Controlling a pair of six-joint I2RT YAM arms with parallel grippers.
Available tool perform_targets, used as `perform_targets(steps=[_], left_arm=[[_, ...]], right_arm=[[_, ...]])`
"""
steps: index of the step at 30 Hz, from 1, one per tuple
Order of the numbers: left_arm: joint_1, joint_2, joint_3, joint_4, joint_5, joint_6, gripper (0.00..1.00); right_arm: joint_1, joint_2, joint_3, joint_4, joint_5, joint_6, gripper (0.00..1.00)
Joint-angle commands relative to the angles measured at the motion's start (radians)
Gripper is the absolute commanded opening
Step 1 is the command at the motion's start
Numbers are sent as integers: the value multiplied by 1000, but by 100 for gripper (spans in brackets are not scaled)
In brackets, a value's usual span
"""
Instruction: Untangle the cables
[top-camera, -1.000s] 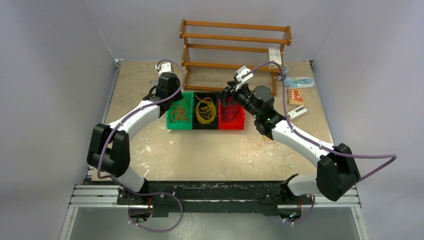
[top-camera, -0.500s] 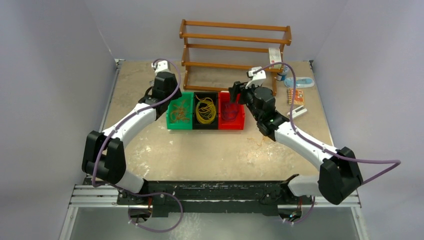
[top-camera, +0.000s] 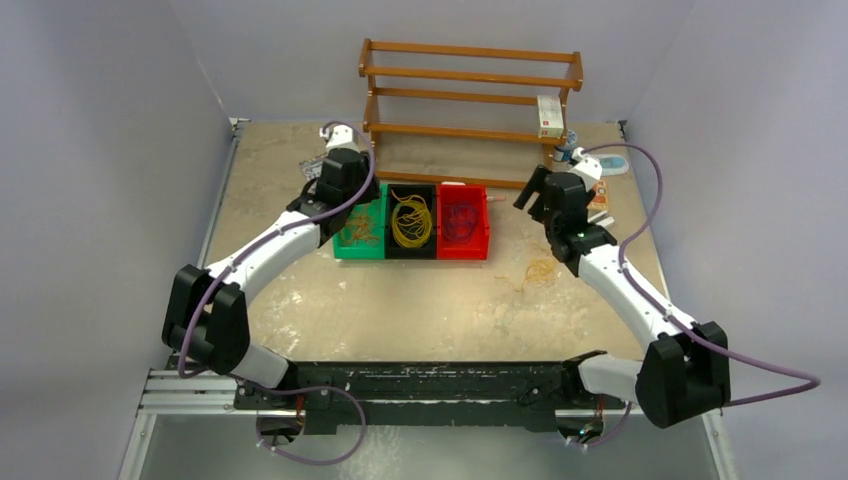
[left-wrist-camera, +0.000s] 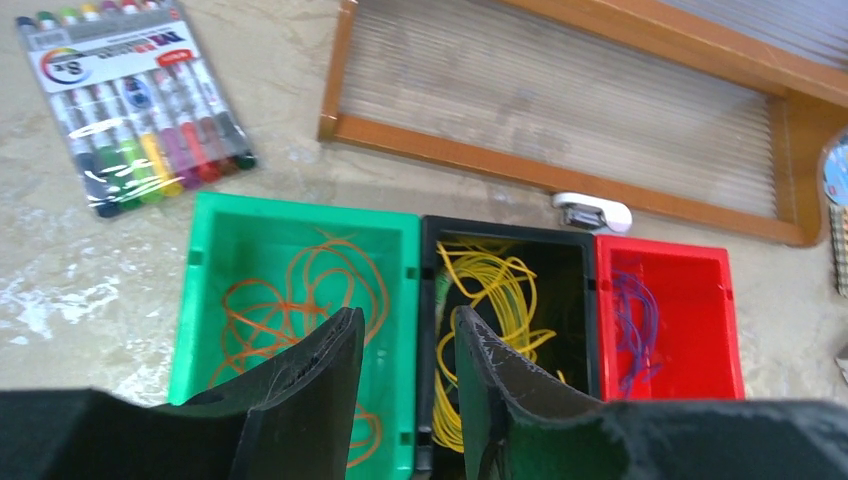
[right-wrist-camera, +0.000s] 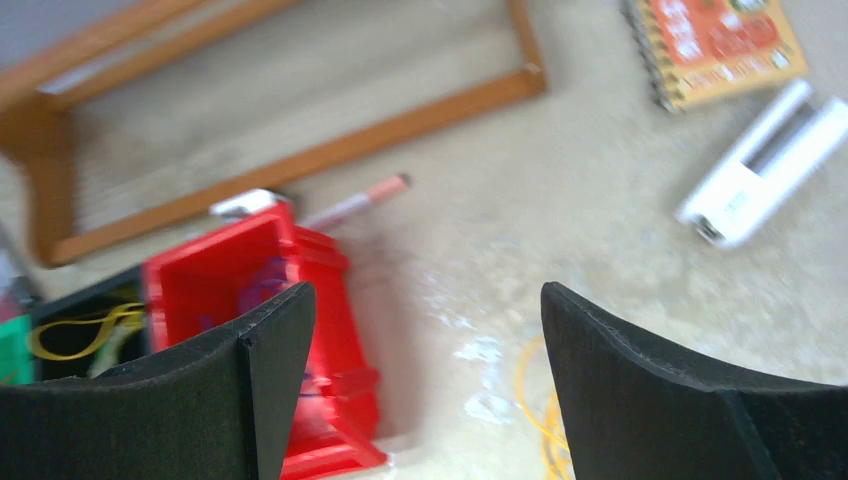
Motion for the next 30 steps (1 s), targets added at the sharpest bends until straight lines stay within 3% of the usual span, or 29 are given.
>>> perform_targets(steps=[1,10,21,30], left_arm=[[-47,-8,16,47,-21,-7,39],[-63,26,41,66,1,-8,42],[-63,28,30,67,16,-12,42],[-63,30,29,69,16,-9,42]], right_arm=[[-56,11,-32,-190,-5,117,85],[-81,72,-74,-209,-101,129,82],[-82,185,-26,-155,-206,13,57],[-82,238,-13,-131,-213,-2,48]])
